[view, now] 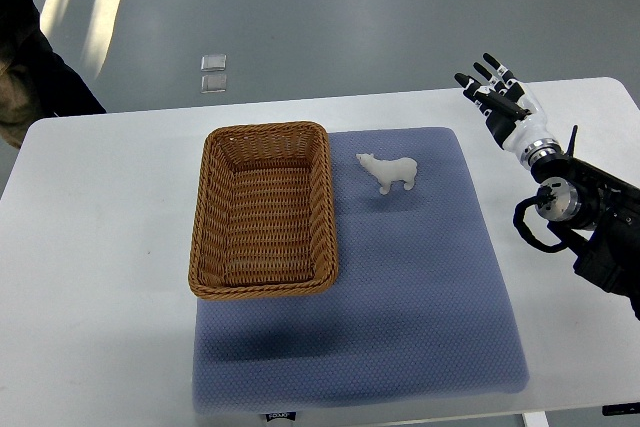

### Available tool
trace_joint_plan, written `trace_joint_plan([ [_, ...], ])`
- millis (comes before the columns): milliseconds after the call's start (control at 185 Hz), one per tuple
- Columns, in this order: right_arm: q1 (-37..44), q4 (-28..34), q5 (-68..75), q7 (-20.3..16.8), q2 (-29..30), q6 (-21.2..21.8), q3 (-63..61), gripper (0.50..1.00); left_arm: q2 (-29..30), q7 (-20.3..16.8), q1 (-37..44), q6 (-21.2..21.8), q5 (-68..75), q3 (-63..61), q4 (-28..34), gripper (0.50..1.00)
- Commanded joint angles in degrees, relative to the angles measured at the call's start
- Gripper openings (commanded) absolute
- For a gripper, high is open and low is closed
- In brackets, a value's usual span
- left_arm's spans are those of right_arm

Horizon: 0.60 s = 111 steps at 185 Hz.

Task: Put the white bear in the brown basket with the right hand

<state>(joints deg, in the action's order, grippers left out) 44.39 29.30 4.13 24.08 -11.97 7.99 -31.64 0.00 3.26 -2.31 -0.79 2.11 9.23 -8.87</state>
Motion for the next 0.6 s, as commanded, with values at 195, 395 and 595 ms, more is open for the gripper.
trace_joint_plan([
  [195,-0.2,0.0,0.0,0.0,0.1,0.0,0.0,0.926,0.0,0.1,0.0,0.0,-0.1,0.0,0.0,1.0],
  [395,-0.1,0.1,0.0,0.0,0.0,0.0,0.0,0.926,0.0,0.1,0.0,0.1,0.0,0.0,0.0,1.0],
  [595,-0.2,0.0,0.0,0.0,0.0,0.1,0.0,0.926,0.0,0.1,0.0,0.0,0.0,-0.1,-0.1,1.0],
])
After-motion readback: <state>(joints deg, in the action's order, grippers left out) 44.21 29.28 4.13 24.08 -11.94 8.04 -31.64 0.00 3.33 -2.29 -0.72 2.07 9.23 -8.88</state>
